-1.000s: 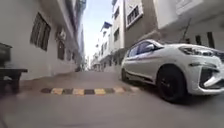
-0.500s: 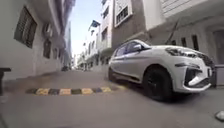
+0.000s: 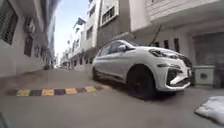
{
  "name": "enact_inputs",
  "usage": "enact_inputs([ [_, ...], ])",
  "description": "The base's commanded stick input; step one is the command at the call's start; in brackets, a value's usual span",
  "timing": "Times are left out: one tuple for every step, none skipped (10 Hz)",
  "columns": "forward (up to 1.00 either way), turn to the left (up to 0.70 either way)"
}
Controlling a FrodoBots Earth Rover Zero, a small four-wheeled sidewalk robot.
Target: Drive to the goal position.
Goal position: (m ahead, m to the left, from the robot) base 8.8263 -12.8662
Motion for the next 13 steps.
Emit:
enact_inputs([
  [0.00, -0.85],
  [0.00, -0.85],
  [0.00, -0.85],
  [0.00, -0.85],
  [0.00, -0.85],
  [0.00, -0.85],
  [0.00, -0.85],
  [0.00, -0.85],
  [0.00, -0.85],
  [0.00, -0.85],
  [0.00, -0.85],
  [0.00, -0.85],
  [0.00, -0.85],
])
